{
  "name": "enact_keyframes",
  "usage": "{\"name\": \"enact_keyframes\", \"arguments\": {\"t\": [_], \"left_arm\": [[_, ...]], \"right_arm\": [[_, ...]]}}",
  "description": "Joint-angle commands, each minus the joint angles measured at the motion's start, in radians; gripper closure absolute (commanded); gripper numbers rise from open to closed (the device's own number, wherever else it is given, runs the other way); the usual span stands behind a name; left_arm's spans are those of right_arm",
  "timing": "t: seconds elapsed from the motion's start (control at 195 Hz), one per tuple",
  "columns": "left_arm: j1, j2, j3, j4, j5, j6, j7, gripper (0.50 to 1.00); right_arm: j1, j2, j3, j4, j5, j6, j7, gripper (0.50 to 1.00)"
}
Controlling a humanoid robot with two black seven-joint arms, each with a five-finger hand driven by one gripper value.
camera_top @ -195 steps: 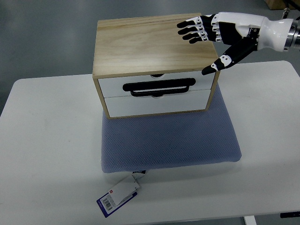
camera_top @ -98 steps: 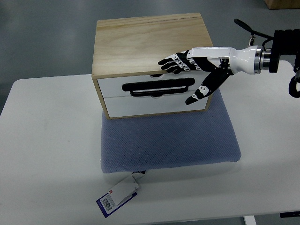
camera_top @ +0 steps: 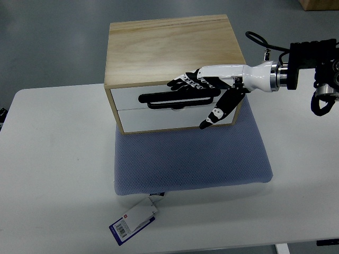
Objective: Open wood drawer with right hand
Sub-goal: 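Move the right hand over the cabinet toward the upper drawer's black handle, then hook the right hand's fingers around the black bar handle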
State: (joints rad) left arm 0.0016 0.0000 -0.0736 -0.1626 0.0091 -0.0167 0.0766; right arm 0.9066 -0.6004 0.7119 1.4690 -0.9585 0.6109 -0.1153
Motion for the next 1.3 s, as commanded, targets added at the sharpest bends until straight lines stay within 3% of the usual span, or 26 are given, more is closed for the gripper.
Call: {"name": "enact_keyframes", "arguments": {"t": [0.0,0.839,1.295], "left_arm": [[0.000,0.000,0.000,0.000,0.000,0.000,0.000,0.500],[0.000,0.000,0.000,0.000,0.000,0.000,-0.001,0.500],[0.000,0.000,0.000,0.000,0.000,0.000,0.000,0.500]], "right_arm": [[0.000,0.017,-0.006,-0.013,-0.022,0.000,0.000,0.550],[-0.002,0.111,-0.052,-0.136,-0.128,0.000,0.000,0.548],[0.000,0.111,-0.065,-0.157,-0.140,0.000,0.002,0.550]]}}
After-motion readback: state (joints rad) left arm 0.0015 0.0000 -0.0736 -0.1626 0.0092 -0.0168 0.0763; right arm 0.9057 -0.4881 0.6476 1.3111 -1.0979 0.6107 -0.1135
